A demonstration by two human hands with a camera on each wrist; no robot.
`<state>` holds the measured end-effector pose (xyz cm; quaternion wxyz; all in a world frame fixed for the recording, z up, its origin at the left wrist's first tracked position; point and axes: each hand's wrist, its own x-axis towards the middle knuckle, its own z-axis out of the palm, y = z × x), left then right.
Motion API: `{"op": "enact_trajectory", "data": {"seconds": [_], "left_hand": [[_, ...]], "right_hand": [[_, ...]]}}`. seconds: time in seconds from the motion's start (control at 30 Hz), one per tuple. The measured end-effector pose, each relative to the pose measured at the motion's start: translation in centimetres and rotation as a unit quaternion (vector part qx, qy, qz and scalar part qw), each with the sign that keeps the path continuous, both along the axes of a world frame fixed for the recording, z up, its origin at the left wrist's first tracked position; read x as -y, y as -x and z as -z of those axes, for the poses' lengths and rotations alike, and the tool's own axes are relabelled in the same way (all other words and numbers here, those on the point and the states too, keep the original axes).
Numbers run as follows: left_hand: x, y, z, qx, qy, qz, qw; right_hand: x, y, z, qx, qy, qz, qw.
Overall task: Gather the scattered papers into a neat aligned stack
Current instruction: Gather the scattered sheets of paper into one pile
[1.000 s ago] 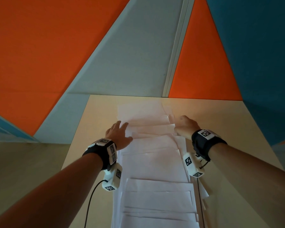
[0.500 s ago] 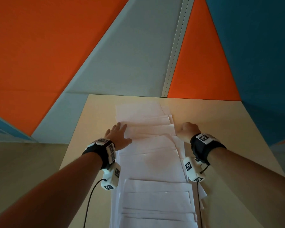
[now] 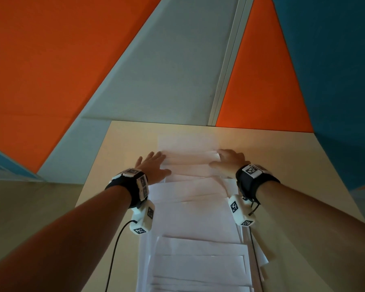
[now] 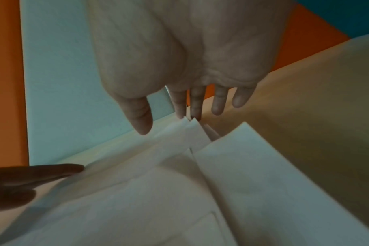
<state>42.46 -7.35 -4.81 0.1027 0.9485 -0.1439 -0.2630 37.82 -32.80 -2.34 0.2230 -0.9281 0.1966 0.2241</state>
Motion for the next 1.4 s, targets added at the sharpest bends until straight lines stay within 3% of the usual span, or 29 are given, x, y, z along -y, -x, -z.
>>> {"op": "enact_trajectory", "data": {"seconds": [0.1,0.23,0.33,0.43,0.63,0.73,0.93,1.1,1.23,1.4], "left_hand": [[0.8,0.0,-0.5,0.0,0.013,-0.009,1.0],[0.0,1.4,-1.9,0.032,0.014,-0.132,0.991],[-1.4,3.3,-2.8,0.01,-0.013,-0.189,0.982],[-1.9,5.7,-2.8,-0.015,-0.013,-0.201,0.979],[-0.3,7.4,-2.8,-0.013,0.08,-0.207,0.975],[-1.5,8.4,-3.0,-0.012,0.068,-0.256,0.964],[-2.8,12.5,-2.2,-0.05,0.056,-0.241,0.967],[-3.0,14.6,-1.9,-0.048,0.098,-0.289,0.951],[-4.1,16.4,-1.6,-0.08,0.12,-0.327,0.934],[-4.0,17.2,-1.6,-0.067,0.111,-0.299,0.945]], "right_hand": [[-0.3,0.1,-0.6,0.019,-0.041,0.033,0.998],[0.5,1.2,-0.8,0.038,0.018,0.051,0.998],[1.4,3.2,-1.0,-0.011,0.016,0.107,0.994],[1.5,5.0,-0.3,-0.03,-0.002,0.117,0.993],[0.2,6.3,-0.2,0.026,-0.019,0.099,0.995],[1.7,8.2,-0.5,0.018,-0.009,0.126,0.992],[2.3,12.9,-0.4,-0.039,-0.007,0.112,0.993],[1.5,15.7,-0.5,0.009,-0.04,0.141,0.989],[1.6,17.5,-1.0,0.001,-0.087,0.215,0.973],[1.4,17.4,-0.6,0.042,-0.041,0.184,0.981]]}}
